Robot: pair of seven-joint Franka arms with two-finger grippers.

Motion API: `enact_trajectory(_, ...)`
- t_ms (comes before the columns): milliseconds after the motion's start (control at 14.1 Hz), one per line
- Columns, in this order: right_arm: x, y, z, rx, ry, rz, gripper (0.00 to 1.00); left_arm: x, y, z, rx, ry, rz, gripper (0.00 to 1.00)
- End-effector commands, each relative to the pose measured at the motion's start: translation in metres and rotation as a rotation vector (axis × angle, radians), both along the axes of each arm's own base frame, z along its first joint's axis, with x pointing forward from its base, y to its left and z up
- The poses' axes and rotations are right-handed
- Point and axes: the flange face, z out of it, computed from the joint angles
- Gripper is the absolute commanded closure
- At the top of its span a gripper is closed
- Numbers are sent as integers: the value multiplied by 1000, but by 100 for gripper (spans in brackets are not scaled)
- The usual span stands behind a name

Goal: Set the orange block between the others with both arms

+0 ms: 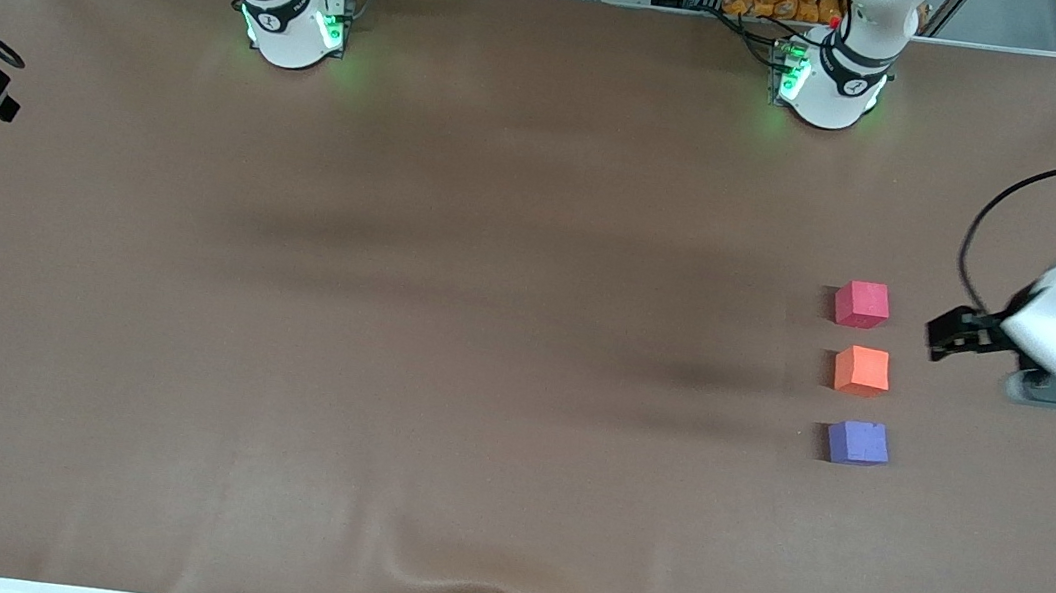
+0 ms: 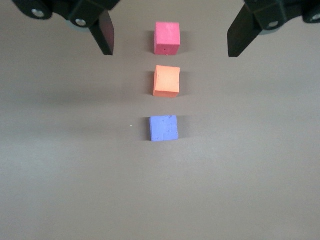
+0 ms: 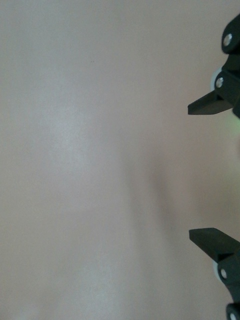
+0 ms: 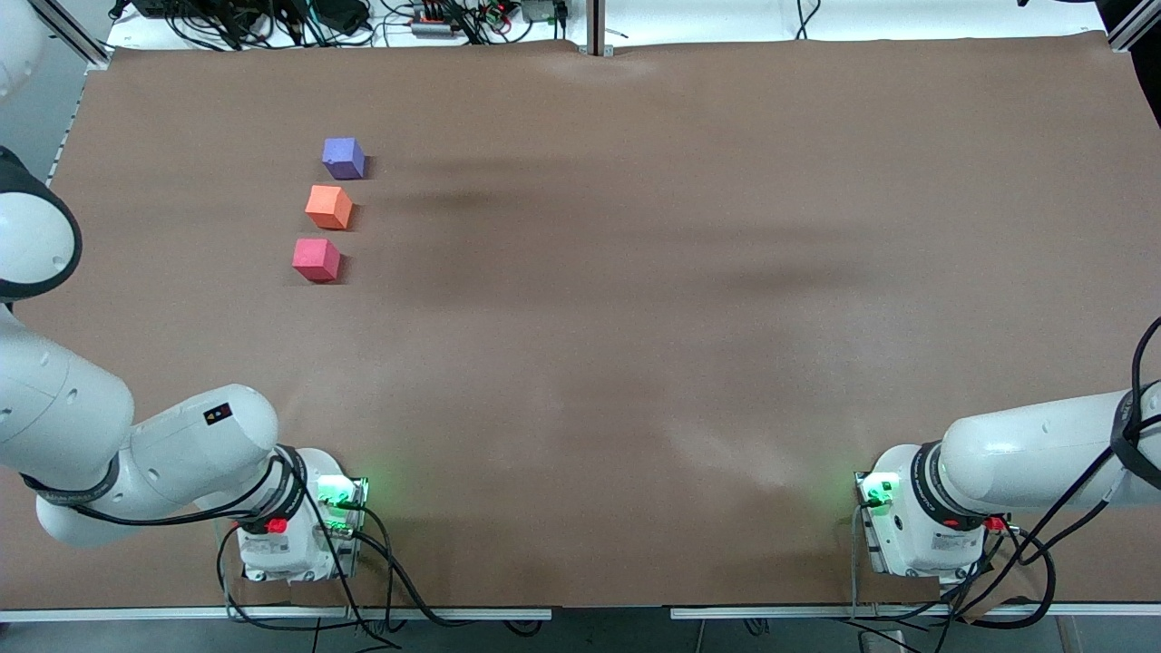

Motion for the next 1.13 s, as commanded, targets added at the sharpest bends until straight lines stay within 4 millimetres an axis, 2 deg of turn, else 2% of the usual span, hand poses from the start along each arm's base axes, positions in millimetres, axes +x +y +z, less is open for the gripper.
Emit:
enact_trajectory(0,2,1,4,16,-1,1,0,-9,-9,44,-65,1,5,0)
enact_trajectory(141,2,1,4,16,1,1,0,-31,-23,82,-54,-51,6,0)
enact_trajectory(424,1,0,4,15,2,-1,0,-65,-40,113,-42,-49,-3,0)
enact_trajectory(495,1,0,4,15,5,-1,0,-68,-46,112,-66,-41,-8,0)
enact_trajectory(707,1,-1,3,15,8,-2,0,-82,-24,97,-44,28,37,0)
enact_trajectory(919,1,0,3,15,10,-1,0,-91,-18,96,-50,36,43,0)
enact_trajectory(1061,1,1,3,15,10,1,0,-108,-17,90,-43,48,39,0)
